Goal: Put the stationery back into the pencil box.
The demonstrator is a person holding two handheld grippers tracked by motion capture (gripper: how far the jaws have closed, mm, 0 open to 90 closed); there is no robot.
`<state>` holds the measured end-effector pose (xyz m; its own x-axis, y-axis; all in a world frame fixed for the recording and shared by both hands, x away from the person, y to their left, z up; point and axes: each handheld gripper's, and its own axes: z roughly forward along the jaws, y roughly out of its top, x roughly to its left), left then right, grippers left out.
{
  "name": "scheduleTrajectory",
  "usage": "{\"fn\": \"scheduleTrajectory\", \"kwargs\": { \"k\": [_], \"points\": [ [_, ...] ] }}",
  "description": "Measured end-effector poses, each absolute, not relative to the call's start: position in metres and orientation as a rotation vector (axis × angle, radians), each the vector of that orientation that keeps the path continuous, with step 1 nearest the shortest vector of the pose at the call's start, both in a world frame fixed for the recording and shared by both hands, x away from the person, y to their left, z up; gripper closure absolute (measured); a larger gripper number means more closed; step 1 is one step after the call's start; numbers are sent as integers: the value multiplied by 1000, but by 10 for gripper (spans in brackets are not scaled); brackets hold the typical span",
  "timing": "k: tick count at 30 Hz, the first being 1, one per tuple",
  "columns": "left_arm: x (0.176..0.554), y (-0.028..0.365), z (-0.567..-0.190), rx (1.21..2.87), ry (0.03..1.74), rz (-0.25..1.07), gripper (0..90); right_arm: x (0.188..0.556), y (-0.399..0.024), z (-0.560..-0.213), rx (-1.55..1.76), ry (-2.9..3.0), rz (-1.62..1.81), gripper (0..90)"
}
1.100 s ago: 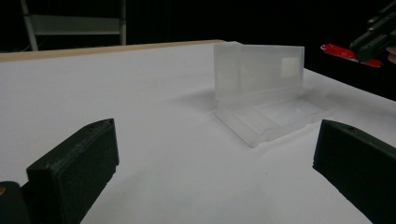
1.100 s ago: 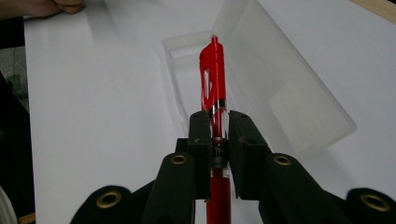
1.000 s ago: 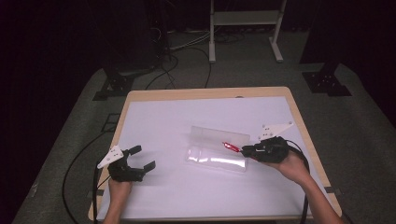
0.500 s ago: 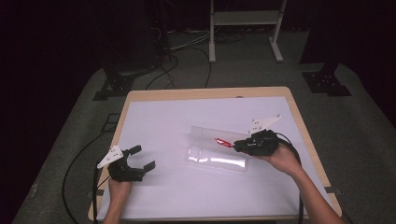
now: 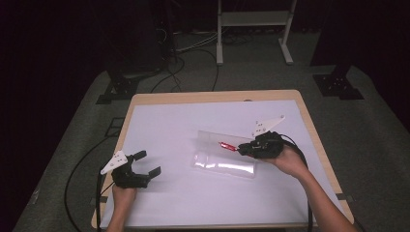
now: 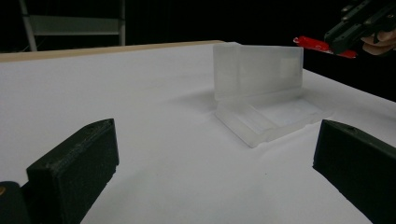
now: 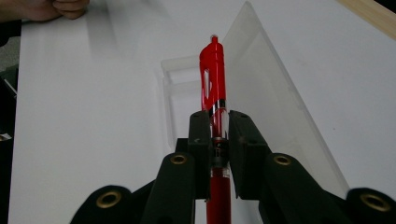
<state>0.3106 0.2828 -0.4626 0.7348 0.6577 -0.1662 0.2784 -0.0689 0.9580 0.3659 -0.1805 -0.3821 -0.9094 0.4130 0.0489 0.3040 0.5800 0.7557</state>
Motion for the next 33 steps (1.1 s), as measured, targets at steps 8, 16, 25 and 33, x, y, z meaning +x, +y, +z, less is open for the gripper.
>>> {"fn": "scheduleTrajectory", "kwargs": {
  "k": [8, 16, 25, 33],
  "points": [
    [311, 283, -463, 1652, 759, 368, 0, 373, -175, -387, 606, 2693, 1232, 790],
    [311, 283, -463, 1651, 759, 368, 0, 380, -167, -393, 596, 2715, 1218, 790],
    [311, 283, -463, 1651, 759, 367, 0, 385, -160, -400, 587, 2739, 1208, 790],
    [311, 283, -463, 1651, 760, 366, 0, 388, -157, -405, 590, 2752, 1209, 790]
  ]
}}
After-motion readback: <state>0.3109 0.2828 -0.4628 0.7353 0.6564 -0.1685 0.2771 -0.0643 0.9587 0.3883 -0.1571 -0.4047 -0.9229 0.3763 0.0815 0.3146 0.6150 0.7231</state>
